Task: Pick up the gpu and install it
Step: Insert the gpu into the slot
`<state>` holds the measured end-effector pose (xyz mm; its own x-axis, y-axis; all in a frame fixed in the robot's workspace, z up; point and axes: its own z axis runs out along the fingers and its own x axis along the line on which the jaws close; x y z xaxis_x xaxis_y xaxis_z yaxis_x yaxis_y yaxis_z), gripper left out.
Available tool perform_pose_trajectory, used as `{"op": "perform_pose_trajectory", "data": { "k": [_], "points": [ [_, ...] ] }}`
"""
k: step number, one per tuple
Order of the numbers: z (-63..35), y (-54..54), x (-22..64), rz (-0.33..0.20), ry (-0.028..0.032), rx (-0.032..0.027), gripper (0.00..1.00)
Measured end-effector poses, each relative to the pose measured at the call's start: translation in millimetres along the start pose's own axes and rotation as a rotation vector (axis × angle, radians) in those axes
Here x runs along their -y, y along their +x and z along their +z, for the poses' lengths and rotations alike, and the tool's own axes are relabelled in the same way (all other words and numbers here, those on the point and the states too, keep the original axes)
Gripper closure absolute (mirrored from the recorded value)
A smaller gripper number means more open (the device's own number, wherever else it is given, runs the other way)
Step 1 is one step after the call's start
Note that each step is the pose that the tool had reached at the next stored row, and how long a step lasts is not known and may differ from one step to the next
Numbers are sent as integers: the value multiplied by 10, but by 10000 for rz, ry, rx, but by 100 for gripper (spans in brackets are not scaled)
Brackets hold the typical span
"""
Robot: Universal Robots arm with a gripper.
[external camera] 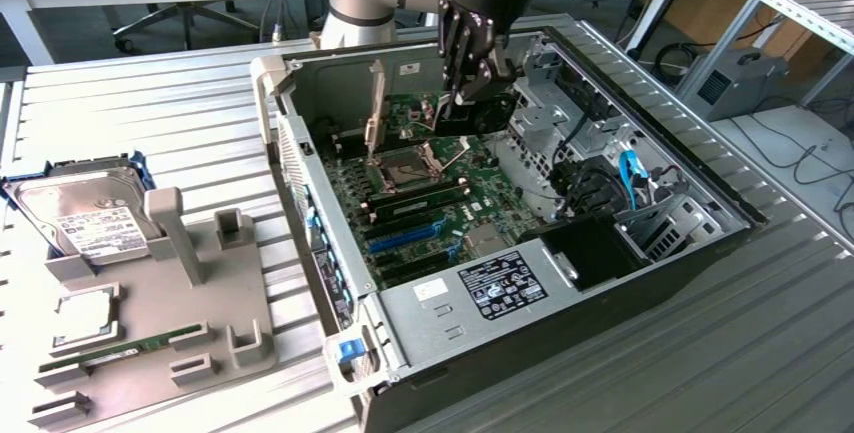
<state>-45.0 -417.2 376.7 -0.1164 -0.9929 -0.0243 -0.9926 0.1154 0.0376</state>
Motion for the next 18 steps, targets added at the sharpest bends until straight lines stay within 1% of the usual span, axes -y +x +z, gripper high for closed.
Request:
{"op": "perform_pose_trajectory", "data": {
  "k": [18],
  "points": [
    [1, 0, 0, -292, -7, -11, 74]
  ]
}}
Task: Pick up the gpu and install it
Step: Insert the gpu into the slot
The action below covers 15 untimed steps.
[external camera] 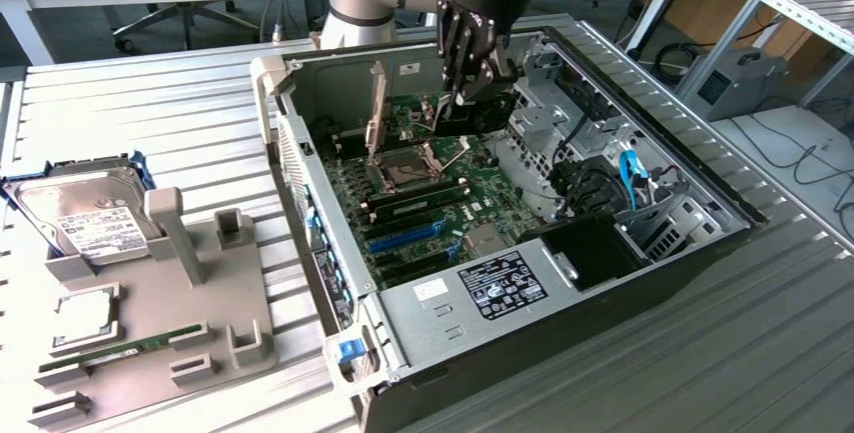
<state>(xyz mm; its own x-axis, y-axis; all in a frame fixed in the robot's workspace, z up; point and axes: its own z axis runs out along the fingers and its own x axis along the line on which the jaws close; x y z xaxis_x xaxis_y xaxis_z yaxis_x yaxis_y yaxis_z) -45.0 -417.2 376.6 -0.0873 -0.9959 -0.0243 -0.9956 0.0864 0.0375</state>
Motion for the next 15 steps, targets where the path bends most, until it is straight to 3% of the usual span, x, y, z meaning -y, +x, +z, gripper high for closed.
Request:
{"op": "perform_pose_trajectory", "data": {
  "k": [15],
  "points": [
    [1, 0, 0, -229, -6, -8, 74]
  ]
}}
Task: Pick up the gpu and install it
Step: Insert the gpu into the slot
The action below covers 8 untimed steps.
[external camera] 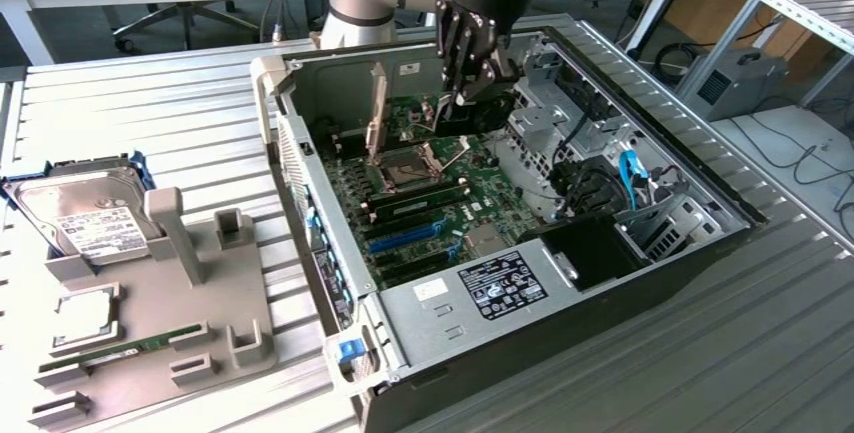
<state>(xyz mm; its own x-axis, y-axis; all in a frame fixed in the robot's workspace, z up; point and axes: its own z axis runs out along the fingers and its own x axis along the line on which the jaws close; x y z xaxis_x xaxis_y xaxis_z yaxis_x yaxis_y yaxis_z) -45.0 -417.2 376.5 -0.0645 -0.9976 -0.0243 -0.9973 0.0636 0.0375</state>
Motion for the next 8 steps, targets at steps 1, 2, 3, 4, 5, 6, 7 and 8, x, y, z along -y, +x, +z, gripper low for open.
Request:
{"op": "perform_pose_trajectory", "data": {
  "k": [1, 2, 3, 4, 5, 6, 7, 8],
  "points": [
    [0, 0, 0, -16, -1, -1, 74],
    [0, 0, 0, -33, -1, -1, 74],
    [0, 0, 0, -47, -1, -2, 74],
    [0, 0, 0, -72, -2, -3, 74],
    [0, 0, 0, -98, -3, -4, 74],
    [0, 0, 0, -114, -3, -4, 74],
    [0, 0, 0, -133, -3, -5, 74],
    [0, 0, 0, -151, -4, -6, 74]
  ]
}}
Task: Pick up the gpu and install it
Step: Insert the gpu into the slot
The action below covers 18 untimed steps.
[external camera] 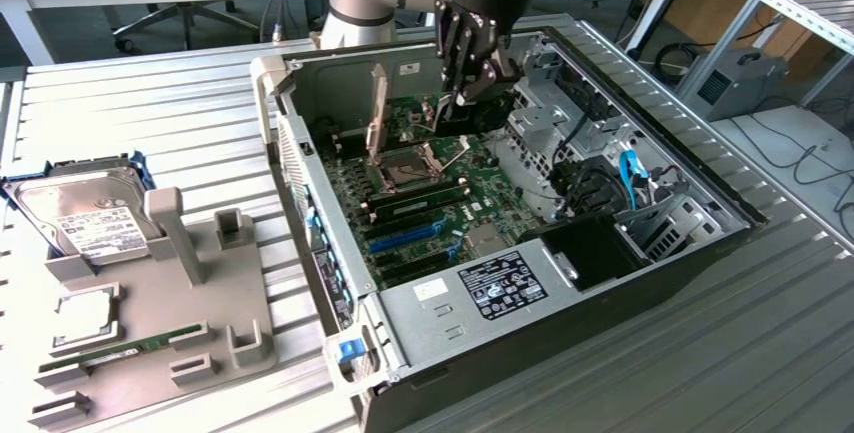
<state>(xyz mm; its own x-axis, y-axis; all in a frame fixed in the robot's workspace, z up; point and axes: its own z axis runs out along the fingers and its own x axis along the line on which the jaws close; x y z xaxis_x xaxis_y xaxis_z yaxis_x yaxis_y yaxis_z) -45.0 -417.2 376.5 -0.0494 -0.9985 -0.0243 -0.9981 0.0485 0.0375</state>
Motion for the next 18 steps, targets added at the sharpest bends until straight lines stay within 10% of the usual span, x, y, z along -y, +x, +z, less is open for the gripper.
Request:
{"op": "perform_pose_trajectory", "data": {
  "k": [8, 14, 16, 18],
  "points": [
    [0, 0, 0, -254, -7, -7, 74],
    [0, 0, 0, -688, -23, 136, 74],
    [0, 0, 1, -796, -28, 275, 74],
    [0, 0, 1, -812, -31, 569, 74]
  ]
}}
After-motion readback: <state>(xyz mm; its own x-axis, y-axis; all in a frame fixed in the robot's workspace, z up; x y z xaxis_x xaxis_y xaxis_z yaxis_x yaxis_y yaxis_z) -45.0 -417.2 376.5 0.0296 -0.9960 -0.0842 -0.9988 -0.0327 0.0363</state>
